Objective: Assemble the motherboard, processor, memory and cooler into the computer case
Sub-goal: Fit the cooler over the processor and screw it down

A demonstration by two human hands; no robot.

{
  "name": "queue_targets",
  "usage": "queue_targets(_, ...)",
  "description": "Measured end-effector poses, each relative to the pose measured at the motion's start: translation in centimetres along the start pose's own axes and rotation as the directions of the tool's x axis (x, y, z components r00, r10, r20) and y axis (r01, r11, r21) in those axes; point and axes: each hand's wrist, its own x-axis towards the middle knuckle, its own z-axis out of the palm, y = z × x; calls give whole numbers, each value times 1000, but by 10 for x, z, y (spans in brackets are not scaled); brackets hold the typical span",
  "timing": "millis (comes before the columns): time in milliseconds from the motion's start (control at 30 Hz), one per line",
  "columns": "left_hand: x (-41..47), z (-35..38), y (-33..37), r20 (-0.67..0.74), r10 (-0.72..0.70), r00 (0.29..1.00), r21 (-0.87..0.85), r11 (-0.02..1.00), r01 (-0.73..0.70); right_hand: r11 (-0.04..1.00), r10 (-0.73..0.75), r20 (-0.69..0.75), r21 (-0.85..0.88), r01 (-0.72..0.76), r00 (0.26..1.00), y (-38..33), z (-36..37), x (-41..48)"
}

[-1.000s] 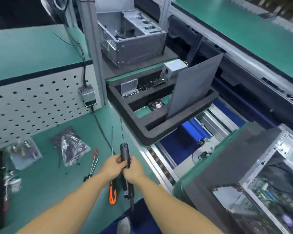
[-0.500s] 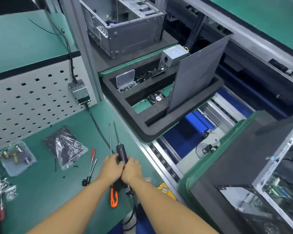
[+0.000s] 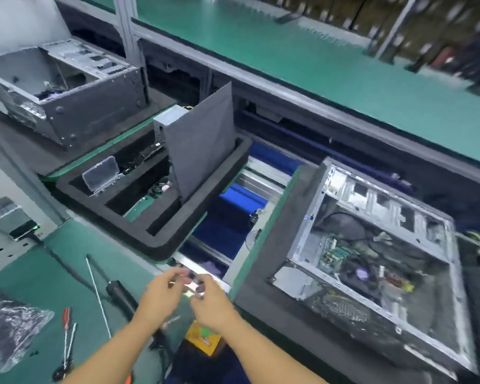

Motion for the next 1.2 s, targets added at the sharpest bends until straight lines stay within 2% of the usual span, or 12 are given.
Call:
queue_targets(100, -4, 38, 33, 103, 118, 988, 46, 991, -123, 999, -2, -94, -33, -1, 996, 24, -48, -30)
queue_targets(200, -10, 71, 43, 239, 182, 954, 250, 938, -241, 996, 16, -149, -83, -29, 989, 59, -81, -59)
queue_targets(233, -14, 78, 41, 291, 165, 942, 363, 892, -268, 995, 27, -144, -93, -41, 989, 71, -88, -68)
queue_targets(300, -20, 91, 29, 362, 140, 922, 614, 708, -348, 993, -4, -128, -118, -11, 992, 93, -94, -85)
queue_targets(333, -23, 95, 19, 382, 125, 916, 692, 618, -373, 991, -30, -122, -135, 13, 992, 103, -94, -91)
queue_targets(400, -32, 100, -1, 379, 56, 924, 774, 528, -350, 975, -106, -96, -207, 84, 990, 117, -90, -101)
queue_targets(467, -41, 101, -20, 346, 16, 938, 811, 499, -307, 936, -197, -61, -307, 170, 978, 126, -82, -106)
queue_targets(567, -56, 103, -39, 301, 13, 954, 857, 436, -276, 895, -260, -30, -382, 230, 965, 133, -70, -109)
queue_targets(800, -79, 107, -60, 240, -166, 957, 911, 380, -162, 887, -263, -38, -403, 226, 964, 144, -53, -112)
queue_targets(967, -81, 111, -64, 210, -123, 970, 936, 313, -163, 901, -159, 59, -399, 169, 986, 168, -35, -127)
queue_targets(1067, -77, 109, -66, 228, -153, 962, 945, 273, -180, 924, -67, 89, -371, 96, 994, 178, -32, -129)
queue_targets(1200, -66, 102, -61, 276, -201, 940, 942, 252, -222, 935, -23, 74, -352, 48, 997, 174, -36, -122)
